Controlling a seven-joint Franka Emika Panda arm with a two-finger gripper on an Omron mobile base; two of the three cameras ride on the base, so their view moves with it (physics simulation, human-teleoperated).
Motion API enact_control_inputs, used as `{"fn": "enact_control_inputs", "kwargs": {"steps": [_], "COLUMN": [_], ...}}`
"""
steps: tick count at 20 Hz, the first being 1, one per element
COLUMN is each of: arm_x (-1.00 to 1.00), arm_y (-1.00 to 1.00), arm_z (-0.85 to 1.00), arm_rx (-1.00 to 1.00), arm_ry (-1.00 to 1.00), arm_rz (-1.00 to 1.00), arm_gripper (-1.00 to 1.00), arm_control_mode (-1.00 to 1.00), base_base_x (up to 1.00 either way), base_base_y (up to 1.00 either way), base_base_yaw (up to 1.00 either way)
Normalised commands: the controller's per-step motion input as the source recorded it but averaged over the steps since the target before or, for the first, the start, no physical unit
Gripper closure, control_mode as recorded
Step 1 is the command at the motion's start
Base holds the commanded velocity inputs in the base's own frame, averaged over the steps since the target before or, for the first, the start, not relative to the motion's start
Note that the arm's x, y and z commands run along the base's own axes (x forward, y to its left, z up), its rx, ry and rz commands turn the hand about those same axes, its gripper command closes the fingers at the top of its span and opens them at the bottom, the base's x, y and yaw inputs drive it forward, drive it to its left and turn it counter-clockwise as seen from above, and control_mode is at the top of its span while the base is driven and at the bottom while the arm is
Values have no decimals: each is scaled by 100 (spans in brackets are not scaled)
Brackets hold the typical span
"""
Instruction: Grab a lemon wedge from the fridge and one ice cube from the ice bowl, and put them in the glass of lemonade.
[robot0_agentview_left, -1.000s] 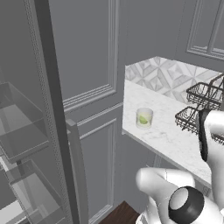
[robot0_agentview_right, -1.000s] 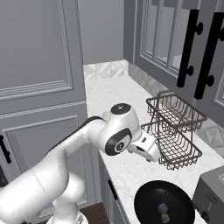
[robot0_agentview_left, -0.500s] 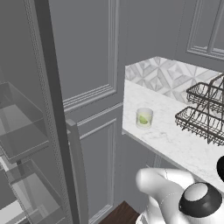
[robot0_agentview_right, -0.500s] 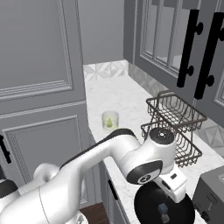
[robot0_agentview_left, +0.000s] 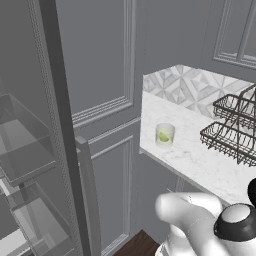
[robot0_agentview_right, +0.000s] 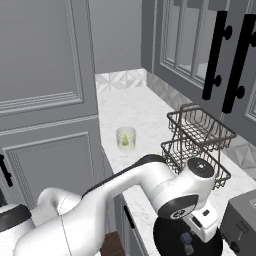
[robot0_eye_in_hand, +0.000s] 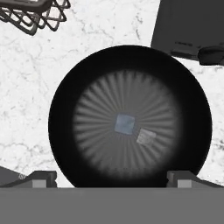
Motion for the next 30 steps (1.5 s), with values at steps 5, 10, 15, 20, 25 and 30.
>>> {"fn": "enact_control_inputs", "kwargs": {"steps": [5, 10, 15, 20, 25, 30], "arm_x": [19, 38, 24, 15, 2, -4], "arm_y": [-22, -41, -20, -24, -14, 1], "arm_z": [-84, -49, -13, -9, -2, -8], "arm_rx": [4, 2, 0, 0, 0, 0], "arm_ry": [9, 8, 6, 2, 0, 0], "arm_rz": [0, 0, 0, 0, 0, 0], "arm_gripper": [-100, -100, -100, -100, -100, -100], "arm_control_mode": [-100, -100, -100, -100, -100, -100], "base_base_x": [0, 0, 0, 0, 0, 0], "base_base_y": [0, 0, 0, 0, 0, 0], "base_base_yaw": [0, 0, 0, 0, 0, 0]}}
